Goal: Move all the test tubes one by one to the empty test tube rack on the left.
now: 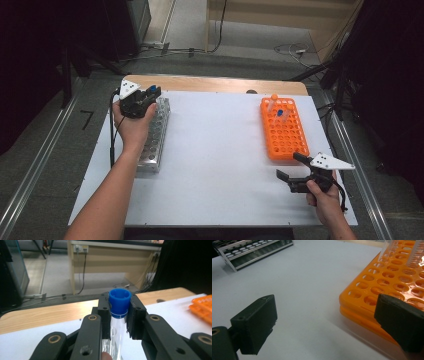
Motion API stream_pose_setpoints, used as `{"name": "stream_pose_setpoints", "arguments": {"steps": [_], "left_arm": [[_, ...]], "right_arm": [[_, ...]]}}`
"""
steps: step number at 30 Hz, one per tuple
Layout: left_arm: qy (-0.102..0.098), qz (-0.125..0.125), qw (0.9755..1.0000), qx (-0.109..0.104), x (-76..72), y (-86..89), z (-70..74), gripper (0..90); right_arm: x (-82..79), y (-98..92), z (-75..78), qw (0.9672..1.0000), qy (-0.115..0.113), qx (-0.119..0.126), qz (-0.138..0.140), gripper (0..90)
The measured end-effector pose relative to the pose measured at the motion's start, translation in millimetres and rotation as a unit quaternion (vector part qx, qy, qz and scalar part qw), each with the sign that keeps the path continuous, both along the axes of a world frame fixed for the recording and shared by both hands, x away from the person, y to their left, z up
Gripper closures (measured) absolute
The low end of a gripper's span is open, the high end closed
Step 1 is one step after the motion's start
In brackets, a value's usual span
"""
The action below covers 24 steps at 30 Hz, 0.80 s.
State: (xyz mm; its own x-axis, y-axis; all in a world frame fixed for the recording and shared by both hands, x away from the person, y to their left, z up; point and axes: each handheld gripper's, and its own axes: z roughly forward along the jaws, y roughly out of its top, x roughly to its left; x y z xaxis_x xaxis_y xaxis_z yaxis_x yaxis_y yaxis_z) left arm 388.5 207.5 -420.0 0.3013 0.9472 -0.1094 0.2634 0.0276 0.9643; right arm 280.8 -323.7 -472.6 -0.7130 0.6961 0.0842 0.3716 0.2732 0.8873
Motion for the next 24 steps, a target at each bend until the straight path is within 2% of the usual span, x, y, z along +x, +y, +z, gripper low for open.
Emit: {"name": "stream_pose_setpoints", "arguments": {"steps": [13,17,20,24], "left_arm": [[0.058,0.013,0.9979,0.028,-0.5,-6.2,-5.6,76.3],[0.074,0.013,0.9966,0.033,-1.0,-7.4,-6.1,76.1],[0.088,0.006,0.9948,0.051,-1.6,-10.8,-7.8,75.7],[0.102,0.002,0.9933,0.054,-1.4,-12.4,-9.2,75.5]], "right_arm": [[0.2,-0.4,0.2,1.0000,-0.003,-0.001,-0.001,3.1],[0.2,-0.2,0.2,1.0000,-0.002,-0.002,-0.003,3.0],[0.2,0.0,0.3,1.0000,-0.002,-0.002,-0.003,3.1],[0.2,0.2,0.3,1.0000,-0.002,-0.002,-0.003,3.1]]}}
